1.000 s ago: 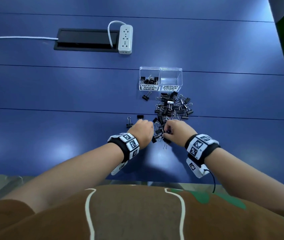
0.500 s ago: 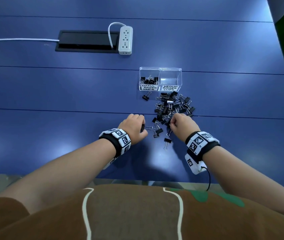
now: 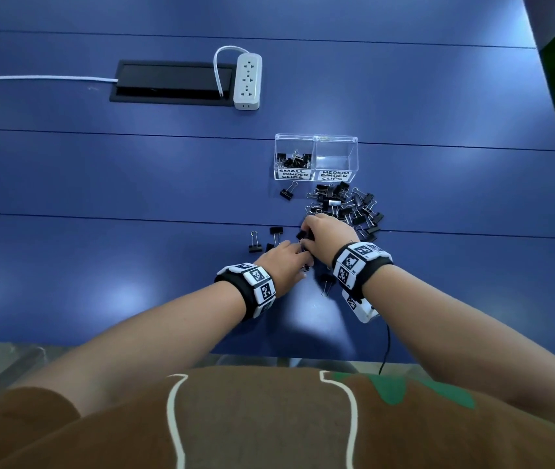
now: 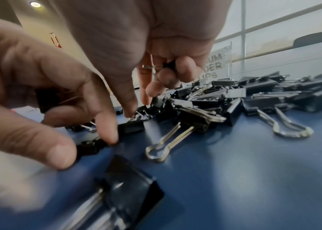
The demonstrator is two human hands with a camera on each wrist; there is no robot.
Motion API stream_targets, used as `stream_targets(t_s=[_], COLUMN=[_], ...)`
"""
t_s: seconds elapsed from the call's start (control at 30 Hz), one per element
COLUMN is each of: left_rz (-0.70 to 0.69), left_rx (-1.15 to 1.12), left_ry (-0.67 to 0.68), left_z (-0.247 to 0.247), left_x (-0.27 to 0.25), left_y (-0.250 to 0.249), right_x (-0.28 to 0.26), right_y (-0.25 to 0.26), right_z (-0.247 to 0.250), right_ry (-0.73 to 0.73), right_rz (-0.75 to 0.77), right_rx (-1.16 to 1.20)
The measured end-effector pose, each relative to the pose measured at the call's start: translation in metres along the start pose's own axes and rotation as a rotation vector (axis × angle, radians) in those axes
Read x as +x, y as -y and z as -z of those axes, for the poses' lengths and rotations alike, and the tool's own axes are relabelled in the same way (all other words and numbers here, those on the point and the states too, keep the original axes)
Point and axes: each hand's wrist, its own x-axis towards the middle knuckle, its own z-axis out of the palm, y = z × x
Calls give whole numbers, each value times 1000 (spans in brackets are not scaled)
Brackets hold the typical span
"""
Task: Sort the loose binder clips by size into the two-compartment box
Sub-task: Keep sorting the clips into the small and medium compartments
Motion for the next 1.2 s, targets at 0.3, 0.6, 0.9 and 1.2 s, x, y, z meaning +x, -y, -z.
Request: stream_targets(t_s=[0.3, 0.6, 0.9, 1.2], left_rz=[60, 337, 376, 320], left_rx=[27, -444, -432, -475], left_ry=[-39, -447, -472, -515], left_z=[5, 78, 136, 118], left_x=[-2, 30, 101, 85], left_y=[10, 36, 41, 37], right_x=[17, 10, 50, 96], right_y=[3, -19, -22, 12], right_z=[2, 27, 87, 109], right_ry=[16, -186, -192, -197], right_rz=[-9, -258, -388, -160], right_rx=[-26, 765, 1276, 496])
